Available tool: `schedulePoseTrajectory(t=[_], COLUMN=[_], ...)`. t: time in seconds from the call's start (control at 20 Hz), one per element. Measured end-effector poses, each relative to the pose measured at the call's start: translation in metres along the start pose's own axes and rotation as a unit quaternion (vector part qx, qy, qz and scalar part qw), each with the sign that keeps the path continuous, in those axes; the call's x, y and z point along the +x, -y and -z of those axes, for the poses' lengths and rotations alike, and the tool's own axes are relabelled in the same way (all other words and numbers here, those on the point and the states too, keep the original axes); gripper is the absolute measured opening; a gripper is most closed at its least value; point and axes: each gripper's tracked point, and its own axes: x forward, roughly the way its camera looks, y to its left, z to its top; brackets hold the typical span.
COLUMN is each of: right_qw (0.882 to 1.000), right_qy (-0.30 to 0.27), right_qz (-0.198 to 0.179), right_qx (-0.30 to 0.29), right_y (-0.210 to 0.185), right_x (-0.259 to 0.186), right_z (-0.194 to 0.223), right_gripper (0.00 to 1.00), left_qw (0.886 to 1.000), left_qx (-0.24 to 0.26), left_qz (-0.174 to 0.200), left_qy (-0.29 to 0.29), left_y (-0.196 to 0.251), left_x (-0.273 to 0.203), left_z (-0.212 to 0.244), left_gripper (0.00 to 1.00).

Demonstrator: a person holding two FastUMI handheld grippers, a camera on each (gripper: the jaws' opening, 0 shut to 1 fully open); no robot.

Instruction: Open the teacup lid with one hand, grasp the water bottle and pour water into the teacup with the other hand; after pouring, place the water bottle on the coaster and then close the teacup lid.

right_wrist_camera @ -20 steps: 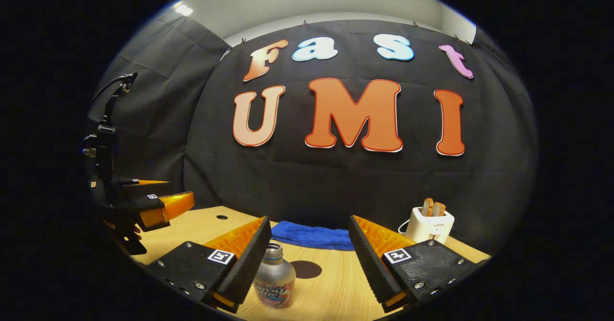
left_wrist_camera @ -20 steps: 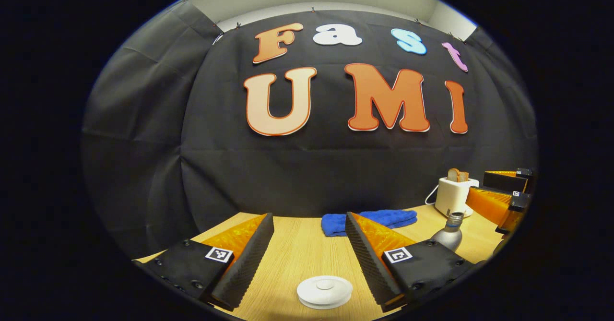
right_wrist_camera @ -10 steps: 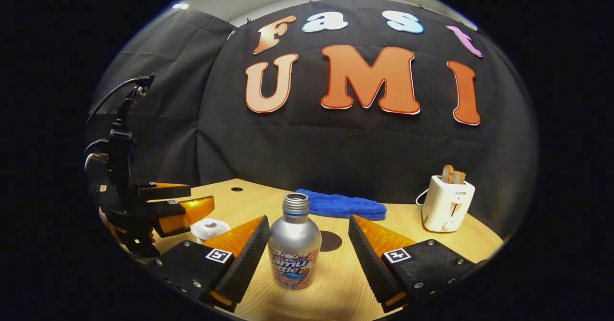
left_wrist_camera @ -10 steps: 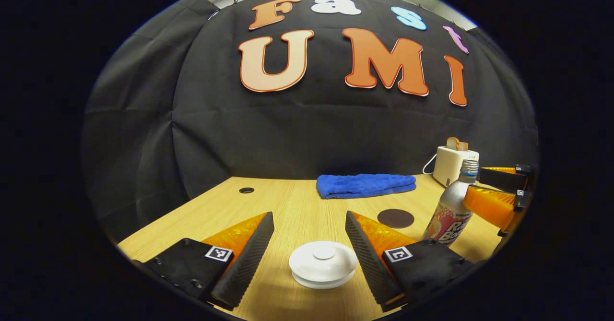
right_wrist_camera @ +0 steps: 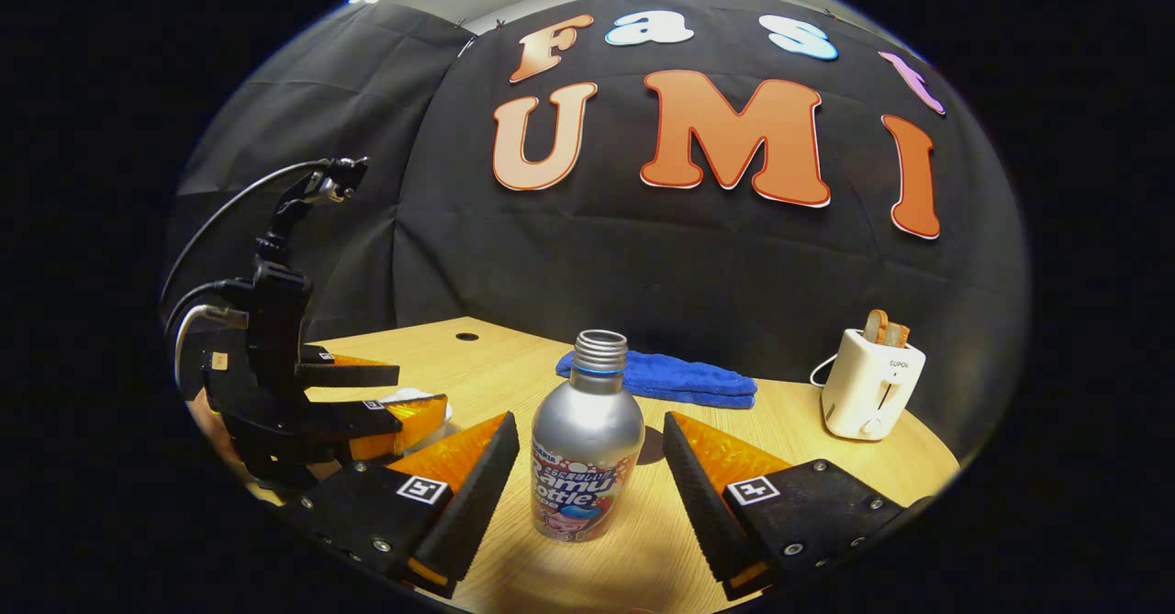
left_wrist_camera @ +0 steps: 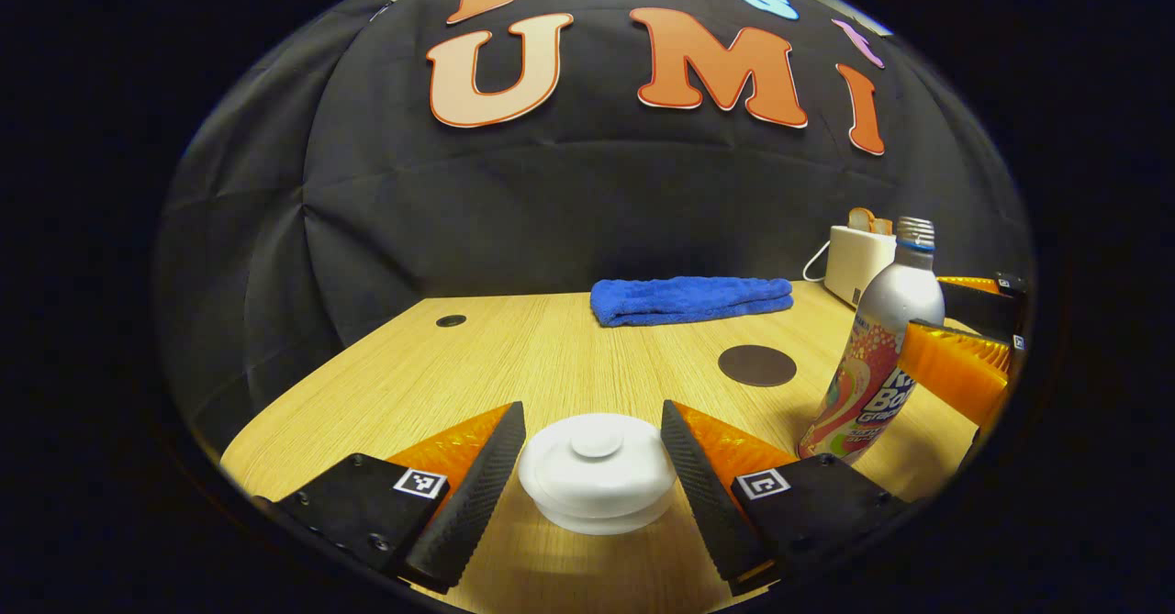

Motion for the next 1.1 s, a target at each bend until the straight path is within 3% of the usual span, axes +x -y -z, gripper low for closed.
schedulePoseTrajectory(t=[0.1,0.15,0.25,0.3,0.35,0.4,0.45,0.5,0.8,1.05,1.1], right_qw=[1.0,1.0,1.0,1.0,1.0,1.0,1.0,1.0,0.999,0.996,0.996], right_qy=[-0.005,-0.008,-0.014,-0.016,-0.017,-0.018,-0.019,-0.021,-0.046,-0.086,-0.091], right_qz=[-0.001,-0.001,-0.003,-0.003,-0.003,-0.002,-0.003,-0.003,-0.008,-0.013,-0.013], right_qx=[-0.003,-0.004,-0.007,-0.008,-0.011,-0.012,-0.013,-0.013,-0.013,0.005,0.016], right_y=[0.0,-0.001,-0.001,-0.002,-0.002,-0.002,-0.001,-0.002,-0.005,-0.008,-0.008], right_x=[0.001,0.002,0.003,0.003,0.003,0.003,0.004,0.005,0.011,0.018,0.02], right_z=[0.004,0.006,0.011,0.012,0.013,0.013,0.015,0.016,0.032,0.053,0.054], right_gripper=[0.93,0.92,0.92,0.92,0.92,0.92,0.92,0.92,0.91,0.84,0.84], left_qw=[1.0,1.0,1.0,1.0,1.0,1.0,1.0,1.0,1.0,0.998,0.998], left_qx=[0.001,0.001,0.001,0.003,0.004,0.006,0.007,0.006,-0.007,-0.006,-0.006], left_qz=[-0.001,-0.001,-0.001,0.0,-0.002,-0.005,-0.013,-0.015,-0.012,-0.026,-0.028], left_qy=[-0.002,0.0,0.002,0.0,0.0,0.002,0.004,0.007,0.026,0.05,0.055], left_y=[0.002,0.002,0.004,0.005,0.004,0.003,-0.001,-0.003,0.0,-0.009,-0.011], left_x=[0.001,0.002,0.003,0.005,0.005,0.004,0.004,0.006,0.002,-0.008,-0.009], left_z=[0.001,0.0,-0.001,-0.002,-0.003,-0.004,-0.005,-0.007,-0.016,-0.029,-0.033], left_gripper=[0.89,0.9,0.82,0.69,0.67,0.54,0.5,0.39,0.36,0.36,0.32])
